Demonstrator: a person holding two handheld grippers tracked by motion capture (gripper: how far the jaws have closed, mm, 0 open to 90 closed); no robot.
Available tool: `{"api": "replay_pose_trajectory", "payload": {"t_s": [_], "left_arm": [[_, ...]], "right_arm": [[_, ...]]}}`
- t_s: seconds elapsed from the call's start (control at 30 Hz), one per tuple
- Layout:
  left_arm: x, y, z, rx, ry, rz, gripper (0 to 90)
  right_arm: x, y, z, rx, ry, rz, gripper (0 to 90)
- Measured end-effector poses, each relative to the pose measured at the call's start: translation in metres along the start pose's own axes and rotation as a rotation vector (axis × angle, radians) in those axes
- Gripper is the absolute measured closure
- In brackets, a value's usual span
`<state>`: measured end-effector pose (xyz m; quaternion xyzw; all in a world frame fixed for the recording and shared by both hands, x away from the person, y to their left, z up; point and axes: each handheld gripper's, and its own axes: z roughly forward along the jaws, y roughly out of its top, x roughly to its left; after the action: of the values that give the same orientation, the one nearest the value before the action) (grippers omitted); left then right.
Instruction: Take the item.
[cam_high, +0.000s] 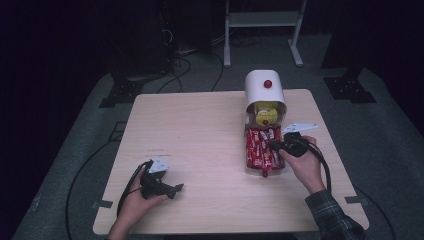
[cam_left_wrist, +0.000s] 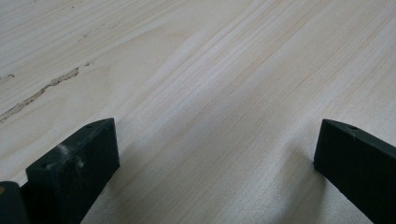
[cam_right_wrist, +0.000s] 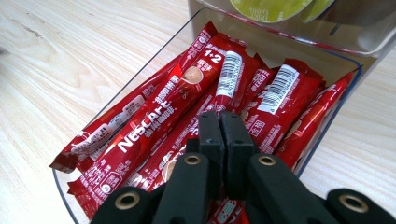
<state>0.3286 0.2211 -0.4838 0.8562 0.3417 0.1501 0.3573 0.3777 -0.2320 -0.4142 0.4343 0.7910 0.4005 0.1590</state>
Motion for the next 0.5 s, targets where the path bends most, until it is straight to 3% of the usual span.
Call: {"api": "replay_pose_trajectory", "payload": {"t_s": [0.5], "left_arm": [[0.000, 0.000, 0.000, 0.000, 0.000, 0.000, 0.0]], "right_arm": [[0.002, 0.005, -0.011, -0.016, 0.018, 0.013, 88.0]]}}
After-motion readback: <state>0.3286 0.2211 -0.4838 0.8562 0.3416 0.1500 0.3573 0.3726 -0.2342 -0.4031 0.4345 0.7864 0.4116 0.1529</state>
